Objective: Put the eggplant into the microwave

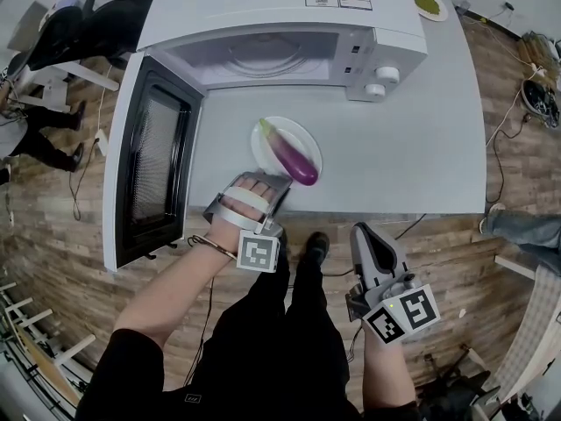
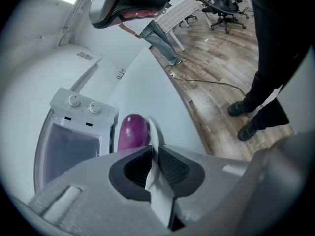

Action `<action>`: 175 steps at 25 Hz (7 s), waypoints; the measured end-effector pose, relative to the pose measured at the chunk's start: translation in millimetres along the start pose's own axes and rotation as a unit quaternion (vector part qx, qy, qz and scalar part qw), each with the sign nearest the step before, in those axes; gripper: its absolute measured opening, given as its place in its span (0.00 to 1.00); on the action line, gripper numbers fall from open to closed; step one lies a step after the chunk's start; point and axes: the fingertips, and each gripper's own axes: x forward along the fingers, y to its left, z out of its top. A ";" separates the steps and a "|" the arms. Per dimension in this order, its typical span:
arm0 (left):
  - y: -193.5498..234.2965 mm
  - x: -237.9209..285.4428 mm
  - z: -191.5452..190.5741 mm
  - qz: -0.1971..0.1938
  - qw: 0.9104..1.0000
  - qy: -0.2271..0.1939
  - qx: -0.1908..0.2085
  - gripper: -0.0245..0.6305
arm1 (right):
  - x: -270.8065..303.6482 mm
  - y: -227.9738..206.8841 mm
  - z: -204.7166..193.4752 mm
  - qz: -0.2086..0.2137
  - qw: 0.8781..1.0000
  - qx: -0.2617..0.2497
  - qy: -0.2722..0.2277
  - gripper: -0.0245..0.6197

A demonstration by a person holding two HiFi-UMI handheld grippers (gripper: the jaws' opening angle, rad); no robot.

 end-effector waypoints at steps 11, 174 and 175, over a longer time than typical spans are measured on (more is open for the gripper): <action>3.7 2.7 0.3 0.022 1.000 0.008 0.010 0.09 | -2.9 -3.8 -3.4 0.001 1.000 0.002 0.002 0.06; 189.1 83.1 -113.3 0.027 0.987 0.127 -0.095 0.12 | 131.5 -11.1 93.7 0.085 0.993 -0.064 0.055 0.06; 190.7 81.8 -109.8 0.033 0.988 0.121 -0.093 0.12 | 131.1 -10.3 93.5 0.085 0.993 -0.064 0.055 0.06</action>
